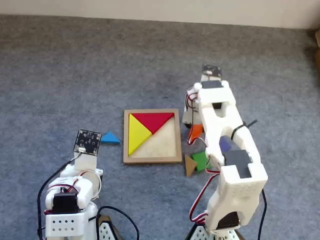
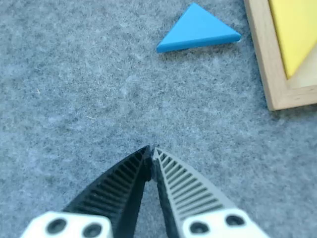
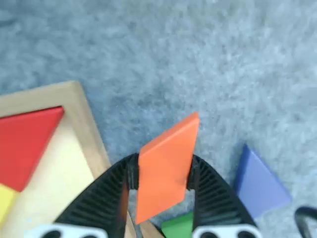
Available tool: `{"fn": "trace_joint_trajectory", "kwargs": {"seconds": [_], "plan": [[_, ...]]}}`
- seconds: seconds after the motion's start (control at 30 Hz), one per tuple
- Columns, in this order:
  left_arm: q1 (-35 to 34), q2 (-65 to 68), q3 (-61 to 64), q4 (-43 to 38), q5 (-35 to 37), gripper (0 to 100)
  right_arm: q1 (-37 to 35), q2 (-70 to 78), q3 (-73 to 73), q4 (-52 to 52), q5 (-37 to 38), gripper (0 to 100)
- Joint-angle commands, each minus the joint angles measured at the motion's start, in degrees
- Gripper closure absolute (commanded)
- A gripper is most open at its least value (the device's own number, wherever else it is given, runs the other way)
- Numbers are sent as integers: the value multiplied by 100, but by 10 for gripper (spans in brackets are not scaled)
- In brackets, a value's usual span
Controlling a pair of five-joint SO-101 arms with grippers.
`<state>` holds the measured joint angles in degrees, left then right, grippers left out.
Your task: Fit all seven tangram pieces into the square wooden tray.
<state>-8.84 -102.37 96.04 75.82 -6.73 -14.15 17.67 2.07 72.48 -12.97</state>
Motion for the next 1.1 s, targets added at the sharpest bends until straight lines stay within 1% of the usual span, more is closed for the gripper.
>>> {"fn": "trace_joint_trajectory", "kwargs": {"seconds": [0.0, 0.1, 0.17, 0.3, 0.43, 0.73, 0.93, 1.07], "plan": [[-66, -233, 119, 26, 53, 964, 4, -48, -813, 479, 290, 940], [-57, -233, 119, 26, 53, 964, -215, -40, -1103, 743, 545, 940], [-40, -233, 119, 26, 53, 964, -505, -40, -1200, 848, 765, 940], [-31, -233, 119, 26, 53, 964, -1077, -13, -1200, 875, 1178, 940], [-22, -233, 119, 26, 53, 964, -1349, 4, -1200, 734, 1512, 940], [-22, -233, 119, 26, 53, 964, -1358, 13, -673, -110, 1495, 940], [-22, -233, 119, 26, 53, 964, -1358, 13, -532, -171, 1486, 936], [-22, -233, 119, 26, 53, 964, -1358, 13, -532, -163, 1099, 935]]}}
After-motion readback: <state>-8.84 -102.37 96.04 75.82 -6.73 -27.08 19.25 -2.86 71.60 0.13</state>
